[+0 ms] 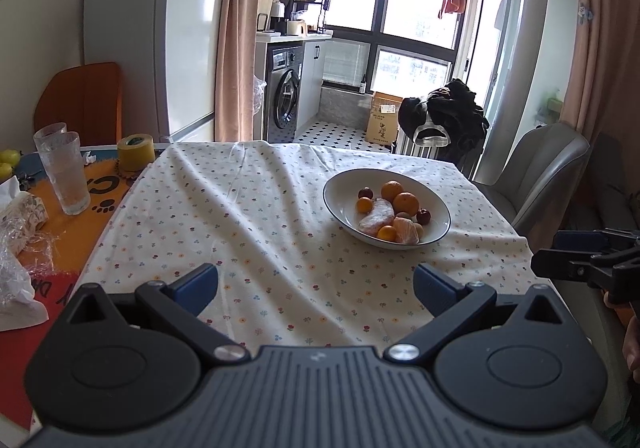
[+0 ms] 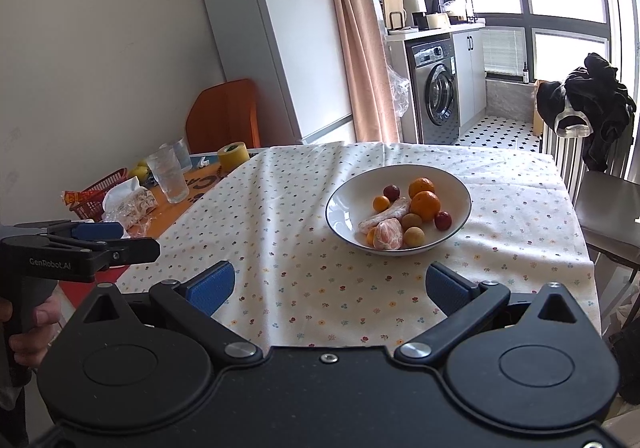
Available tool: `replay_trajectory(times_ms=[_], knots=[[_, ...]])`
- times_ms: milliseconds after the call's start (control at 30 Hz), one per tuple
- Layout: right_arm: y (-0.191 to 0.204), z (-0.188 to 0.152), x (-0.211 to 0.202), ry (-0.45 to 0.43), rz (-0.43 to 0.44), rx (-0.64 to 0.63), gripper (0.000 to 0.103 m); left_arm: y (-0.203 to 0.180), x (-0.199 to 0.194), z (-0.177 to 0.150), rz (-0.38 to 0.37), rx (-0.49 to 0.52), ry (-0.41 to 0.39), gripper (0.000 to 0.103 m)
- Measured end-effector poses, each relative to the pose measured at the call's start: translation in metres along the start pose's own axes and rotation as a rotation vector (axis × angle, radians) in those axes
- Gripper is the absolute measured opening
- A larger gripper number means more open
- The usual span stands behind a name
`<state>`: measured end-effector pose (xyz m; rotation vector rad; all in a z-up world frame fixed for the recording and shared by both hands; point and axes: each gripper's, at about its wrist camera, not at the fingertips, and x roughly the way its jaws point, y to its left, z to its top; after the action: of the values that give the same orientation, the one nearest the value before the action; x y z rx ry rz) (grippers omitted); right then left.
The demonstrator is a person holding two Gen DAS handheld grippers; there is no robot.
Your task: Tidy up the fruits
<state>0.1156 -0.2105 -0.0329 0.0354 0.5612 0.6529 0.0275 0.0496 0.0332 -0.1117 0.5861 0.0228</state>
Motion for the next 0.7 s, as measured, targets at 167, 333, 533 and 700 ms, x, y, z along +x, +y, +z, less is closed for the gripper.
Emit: replay_trajectory(times_ms=[167,333,533,700], knots=[[0.0,-0.0001,-0.001,-0.004,-0.001,0.0,0.103,-0.0009,-0.0004,-0.0008,-0.004,0.005,0.002,0.103],[0.0,-0.0001,-0.0014,-0.005,-0.001,0.0,0.103,-0.0027,0.0005,-0.0021,-0.006,0.009,0.005,0.103],[-0.0006,0.0008,-0.0023,-0.006,-0.001,0.0,0.103,-0.0026,0.0003,-0.0022,-0.006,0.009,0.004,0.103],[-0.0002,0.0009,-0.0017,-0.004,0.0,-0.001,0.103,-0.0023,0.0004,-0.0021,-0.005,0.009,0.004,0.103]])
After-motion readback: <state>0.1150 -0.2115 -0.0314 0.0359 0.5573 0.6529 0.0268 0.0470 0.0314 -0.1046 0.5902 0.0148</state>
